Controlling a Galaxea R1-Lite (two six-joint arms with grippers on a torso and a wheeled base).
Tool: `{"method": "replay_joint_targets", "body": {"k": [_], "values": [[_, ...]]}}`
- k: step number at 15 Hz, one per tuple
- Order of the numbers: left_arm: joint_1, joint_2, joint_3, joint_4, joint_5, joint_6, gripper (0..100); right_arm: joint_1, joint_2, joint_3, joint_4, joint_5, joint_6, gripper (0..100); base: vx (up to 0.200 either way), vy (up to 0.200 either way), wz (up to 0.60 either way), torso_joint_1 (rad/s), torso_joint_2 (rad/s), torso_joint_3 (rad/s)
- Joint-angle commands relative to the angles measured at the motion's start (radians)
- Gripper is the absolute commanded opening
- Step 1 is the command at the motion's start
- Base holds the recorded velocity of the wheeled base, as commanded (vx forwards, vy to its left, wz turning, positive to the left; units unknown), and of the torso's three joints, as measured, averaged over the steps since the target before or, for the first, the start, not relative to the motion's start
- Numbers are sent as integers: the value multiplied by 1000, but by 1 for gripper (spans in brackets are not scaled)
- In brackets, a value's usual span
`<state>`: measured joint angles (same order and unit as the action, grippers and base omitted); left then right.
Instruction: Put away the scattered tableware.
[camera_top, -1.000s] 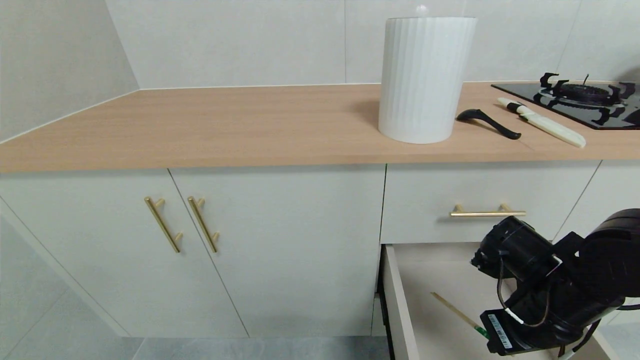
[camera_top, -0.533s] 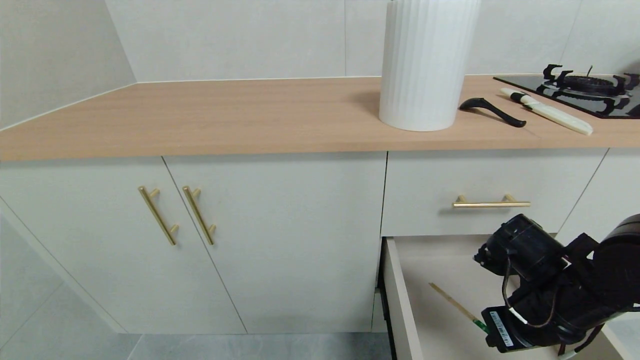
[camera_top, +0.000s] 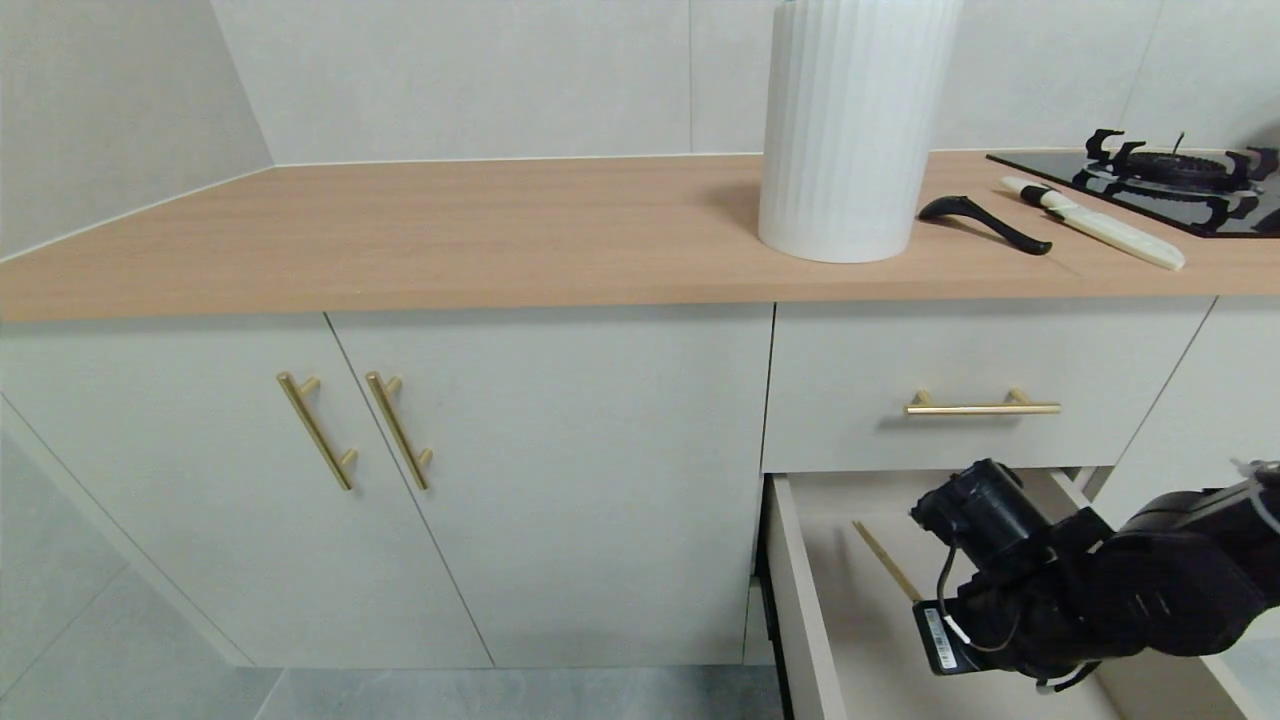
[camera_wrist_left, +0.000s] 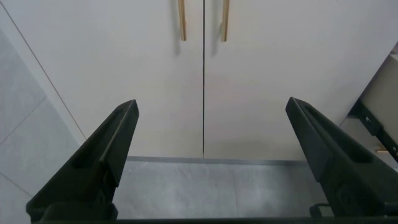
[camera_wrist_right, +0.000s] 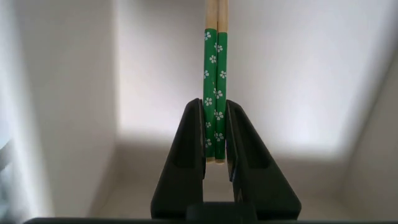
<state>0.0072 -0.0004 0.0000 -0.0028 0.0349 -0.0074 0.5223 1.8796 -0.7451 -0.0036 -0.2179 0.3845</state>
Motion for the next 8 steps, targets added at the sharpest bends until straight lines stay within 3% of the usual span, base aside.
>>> {"method": "replay_joint_targets", "body": {"k": [1, 5, 8], "values": [[0, 0, 0, 0, 0, 0, 100, 1, 122, 49, -96, -17, 11, 0, 0, 0, 0, 0, 0, 0], [0, 0, 0, 0, 0, 0, 100, 1, 213, 98, -282, -12, 14, 0, 0, 0, 0, 0, 0, 0], [0, 0, 0, 0, 0, 0, 100, 1, 260, 105, -335, -11, 14, 0, 0, 0, 0, 0, 0, 0]]}}
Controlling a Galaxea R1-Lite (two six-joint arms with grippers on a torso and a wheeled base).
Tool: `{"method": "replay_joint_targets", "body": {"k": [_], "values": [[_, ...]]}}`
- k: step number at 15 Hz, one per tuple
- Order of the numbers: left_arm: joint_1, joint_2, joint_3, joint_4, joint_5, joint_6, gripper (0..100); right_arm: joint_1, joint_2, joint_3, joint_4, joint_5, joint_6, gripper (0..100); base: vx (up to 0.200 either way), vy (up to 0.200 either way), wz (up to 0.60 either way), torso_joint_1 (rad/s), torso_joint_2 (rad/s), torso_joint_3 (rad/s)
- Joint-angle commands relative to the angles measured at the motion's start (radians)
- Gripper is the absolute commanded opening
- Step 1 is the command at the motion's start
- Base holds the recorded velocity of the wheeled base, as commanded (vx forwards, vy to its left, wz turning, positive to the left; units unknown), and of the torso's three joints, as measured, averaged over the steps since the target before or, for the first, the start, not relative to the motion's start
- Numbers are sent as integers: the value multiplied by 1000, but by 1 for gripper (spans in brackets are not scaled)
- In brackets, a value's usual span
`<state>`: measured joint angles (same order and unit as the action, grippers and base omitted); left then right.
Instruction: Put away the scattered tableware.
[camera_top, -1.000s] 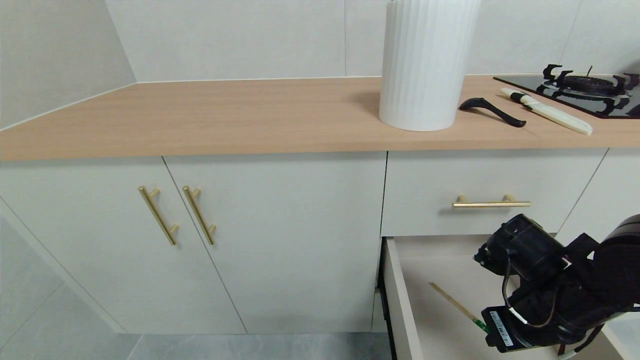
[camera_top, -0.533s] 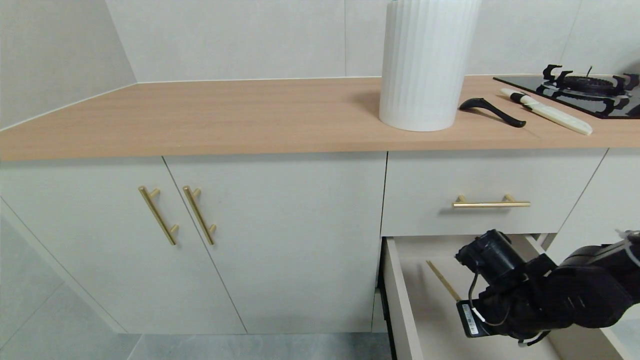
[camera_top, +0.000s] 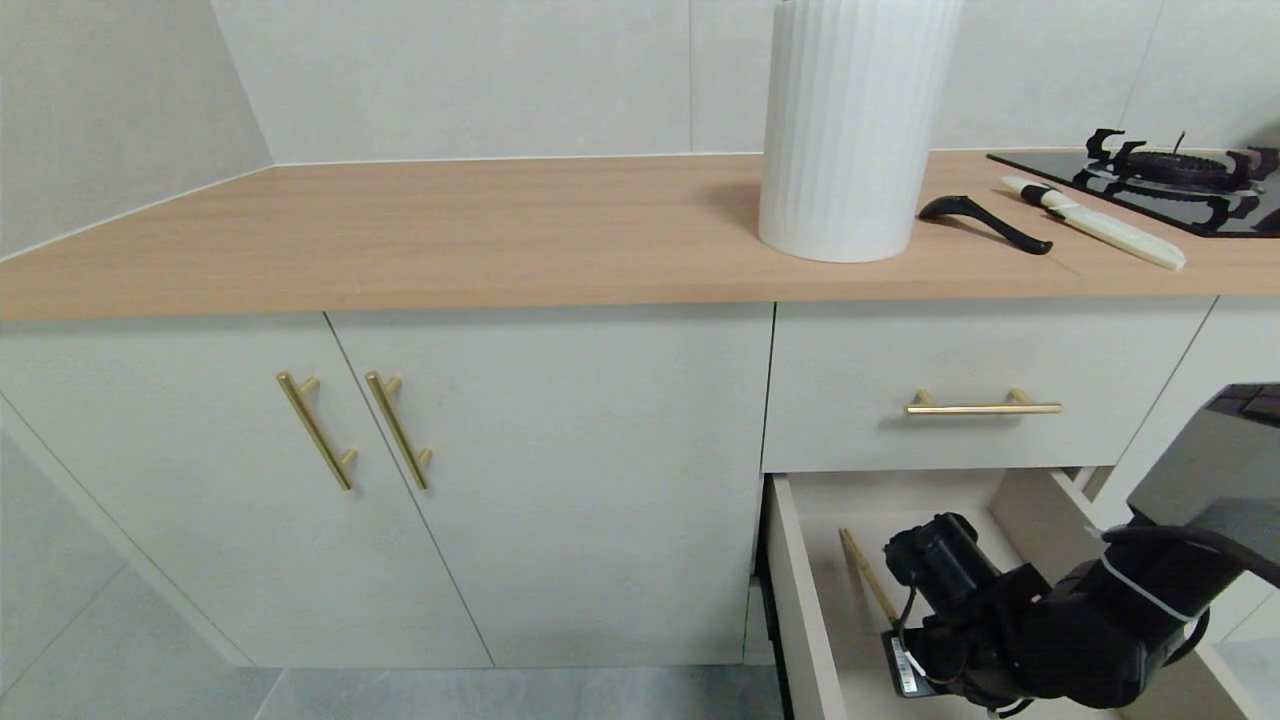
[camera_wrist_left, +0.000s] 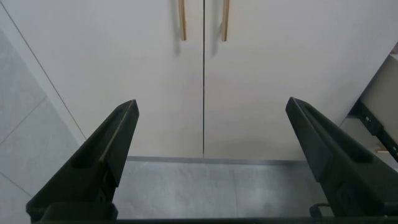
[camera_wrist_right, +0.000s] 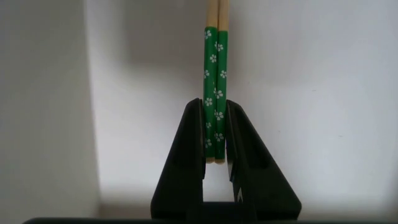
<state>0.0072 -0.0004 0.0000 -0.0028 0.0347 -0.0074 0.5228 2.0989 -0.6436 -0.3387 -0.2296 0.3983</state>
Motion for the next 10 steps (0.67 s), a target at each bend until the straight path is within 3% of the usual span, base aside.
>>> {"method": "replay_joint_targets", "body": {"k": [1, 10], "values": [[0, 0, 0, 0, 1, 0, 100, 0, 50, 2, -2, -1, -1, 0, 0, 0, 0, 0, 0, 0], [0, 0, 0, 0, 1, 0, 100, -3, 39, 2, -23, -2, 1, 0, 0, 0, 0, 0, 0, 0]]}}
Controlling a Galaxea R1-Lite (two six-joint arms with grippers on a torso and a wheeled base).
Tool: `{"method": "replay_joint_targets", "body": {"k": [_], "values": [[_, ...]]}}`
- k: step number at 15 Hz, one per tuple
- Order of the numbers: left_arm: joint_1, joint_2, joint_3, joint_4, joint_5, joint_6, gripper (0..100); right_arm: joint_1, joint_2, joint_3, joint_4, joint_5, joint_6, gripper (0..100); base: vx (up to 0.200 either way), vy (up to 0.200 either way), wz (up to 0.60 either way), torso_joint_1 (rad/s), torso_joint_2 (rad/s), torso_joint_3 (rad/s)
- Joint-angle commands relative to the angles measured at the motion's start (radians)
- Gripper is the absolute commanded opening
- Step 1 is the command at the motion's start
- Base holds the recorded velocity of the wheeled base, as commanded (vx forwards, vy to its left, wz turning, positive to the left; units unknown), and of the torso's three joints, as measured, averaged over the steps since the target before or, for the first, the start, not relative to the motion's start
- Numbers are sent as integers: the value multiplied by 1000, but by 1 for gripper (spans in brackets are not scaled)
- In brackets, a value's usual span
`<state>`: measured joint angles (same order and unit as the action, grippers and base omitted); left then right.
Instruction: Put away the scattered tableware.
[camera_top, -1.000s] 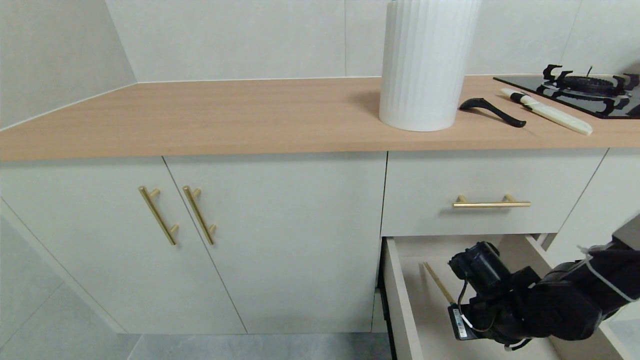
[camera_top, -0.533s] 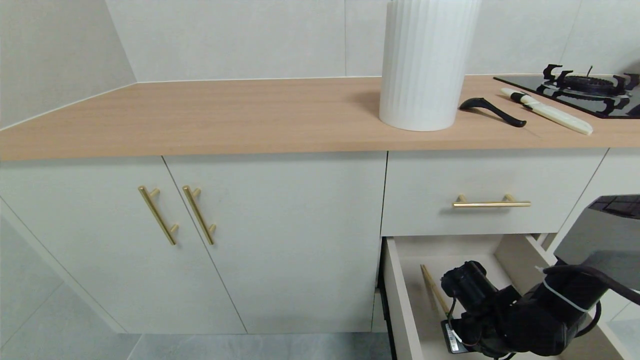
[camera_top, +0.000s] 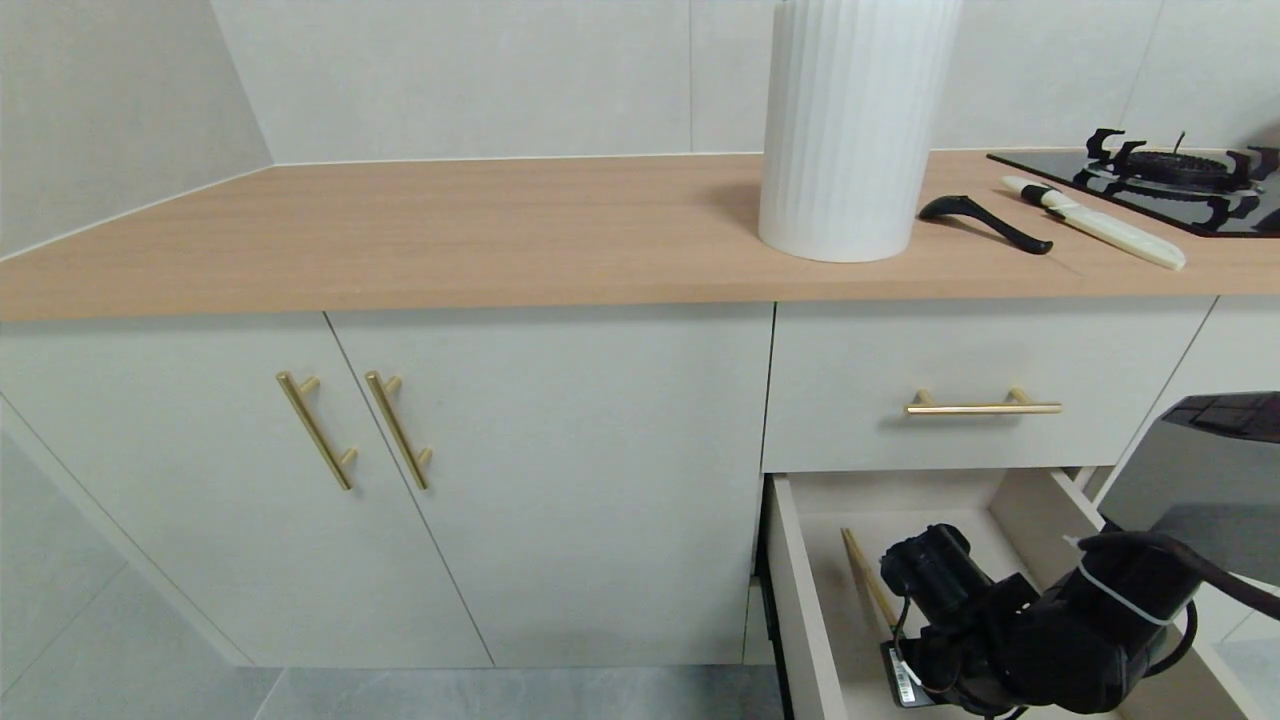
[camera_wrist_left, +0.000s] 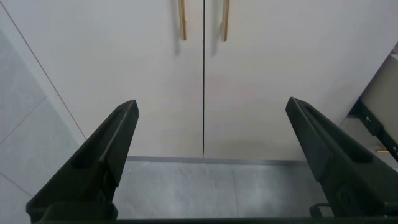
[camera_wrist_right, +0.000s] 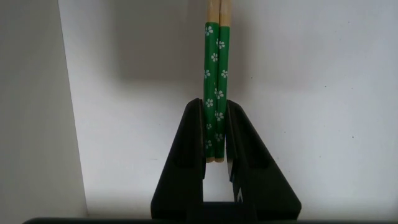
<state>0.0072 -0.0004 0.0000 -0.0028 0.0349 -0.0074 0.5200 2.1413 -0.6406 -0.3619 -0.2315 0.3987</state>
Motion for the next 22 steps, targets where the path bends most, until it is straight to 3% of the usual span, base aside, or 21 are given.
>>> {"method": "replay_joint_targets", "body": {"k": [1, 4, 5, 12, 14, 17, 20, 22], "values": [[0, 0, 0, 0, 0, 0, 100, 2, -4, -1, 0, 0, 0, 0, 0, 0, 0, 0, 0, 0], [0, 0, 0, 0, 0, 0, 100, 2, -8, 1, 0, -2, 0, 0, 0, 0, 0, 0, 0, 0], [0, 0, 0, 0, 0, 0, 100, 2, -9, 1, 0, -2, 0, 100, 0, 0, 0, 0, 0, 0], [0, 0, 0, 0, 0, 0, 100, 0, -103, 16, 9, 6, -8, 100, 0, 0, 0, 0, 0, 0], [0, 0, 0, 0, 0, 0, 100, -6, -190, 1, 81, 6, -12, 100, 0, 0, 0, 0, 0, 0], [0, 0, 0, 0, 0, 0, 100, -38, -391, -119, 405, 15, -12, 100, 0, 0, 0, 0, 0, 0], [0, 0, 0, 0, 0, 0, 100, -104, -626, -324, 804, 176, -9, 100, 0, 0, 0, 0, 0, 0], [0, 0, 0, 0, 0, 0, 100, -155, -750, -425, 997, 242, -46, 100, 0, 0, 0, 0, 0, 0]]}}
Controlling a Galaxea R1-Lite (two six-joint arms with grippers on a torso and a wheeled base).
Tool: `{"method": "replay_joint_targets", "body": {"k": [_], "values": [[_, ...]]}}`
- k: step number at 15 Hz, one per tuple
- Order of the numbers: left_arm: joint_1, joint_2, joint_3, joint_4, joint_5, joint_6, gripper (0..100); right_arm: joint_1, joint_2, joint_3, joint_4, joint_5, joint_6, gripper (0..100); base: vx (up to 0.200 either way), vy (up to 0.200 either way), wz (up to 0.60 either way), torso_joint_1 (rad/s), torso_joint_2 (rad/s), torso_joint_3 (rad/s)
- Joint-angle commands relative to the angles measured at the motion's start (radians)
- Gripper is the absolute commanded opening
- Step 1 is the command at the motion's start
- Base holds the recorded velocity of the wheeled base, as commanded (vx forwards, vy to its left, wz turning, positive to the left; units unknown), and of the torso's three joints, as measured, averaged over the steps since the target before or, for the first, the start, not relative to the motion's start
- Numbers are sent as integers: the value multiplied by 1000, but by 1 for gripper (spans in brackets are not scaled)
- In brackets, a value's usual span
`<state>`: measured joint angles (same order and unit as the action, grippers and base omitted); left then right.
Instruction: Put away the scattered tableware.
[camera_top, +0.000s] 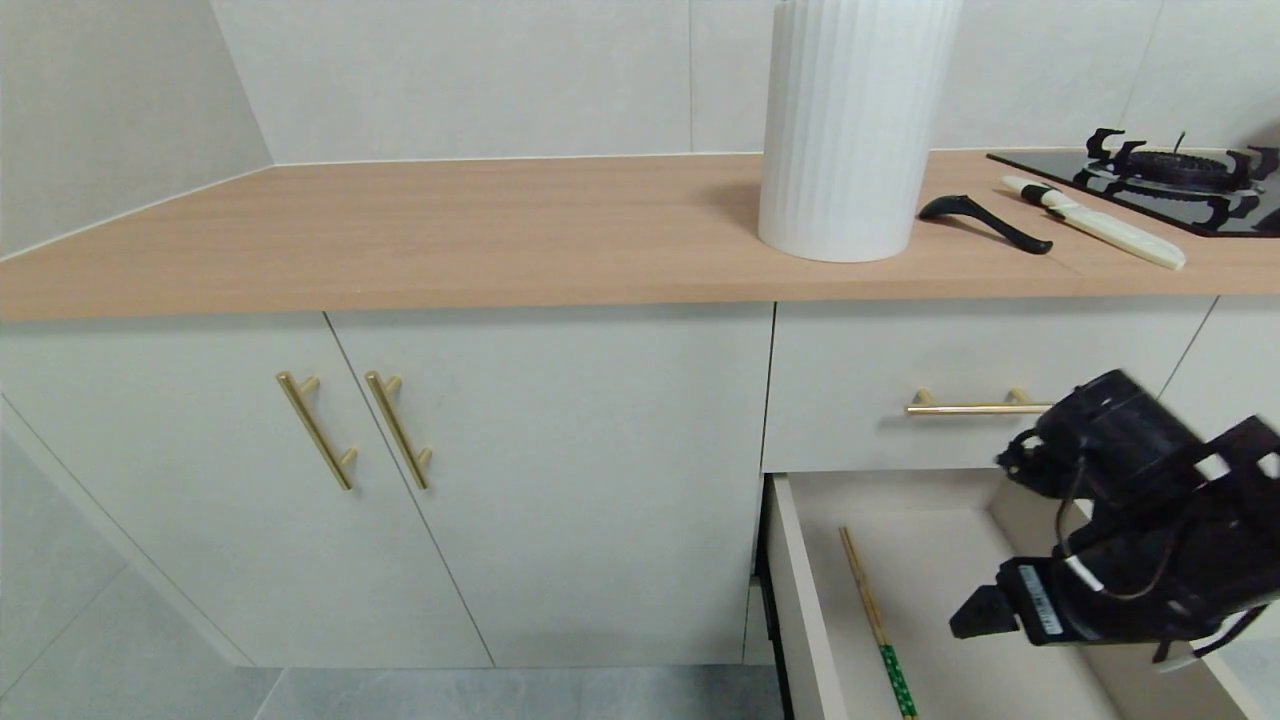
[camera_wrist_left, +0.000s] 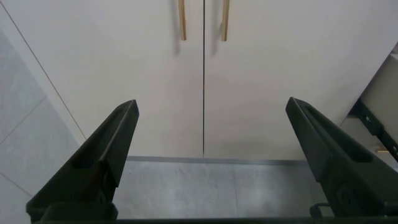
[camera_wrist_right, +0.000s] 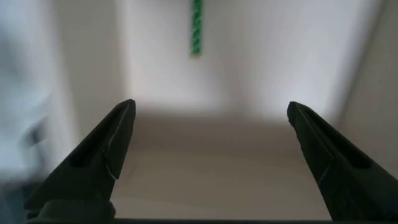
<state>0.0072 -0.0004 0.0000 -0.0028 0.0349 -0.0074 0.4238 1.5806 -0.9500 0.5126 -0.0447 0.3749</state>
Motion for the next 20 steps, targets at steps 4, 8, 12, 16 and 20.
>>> {"method": "replay_joint_targets", "body": {"k": [4, 8, 12, 16, 20], "values": [[0, 0, 0, 0, 0, 0, 100, -106, -307, -118, 147, 52, -116, 100, 0, 0, 0, 0, 0, 0], [0, 0, 0, 0, 0, 0, 100, -106, -337, -112, 146, 48, -156, 100, 0, 0, 0, 0, 0, 0], [0, 0, 0, 0, 0, 0, 100, -106, -349, -110, 146, 46, -162, 100, 0, 0, 0, 47, -167, -159], [0, 0, 0, 0, 0, 0, 100, -106, -347, -110, 146, 46, -163, 100, 0, 0, 0, 116, -423, -309], [0, 0, 0, 0, 0, 0, 100, -106, -323, -108, 144, 45, -162, 100, 0, 0, 0, 157, -486, -306]]}}
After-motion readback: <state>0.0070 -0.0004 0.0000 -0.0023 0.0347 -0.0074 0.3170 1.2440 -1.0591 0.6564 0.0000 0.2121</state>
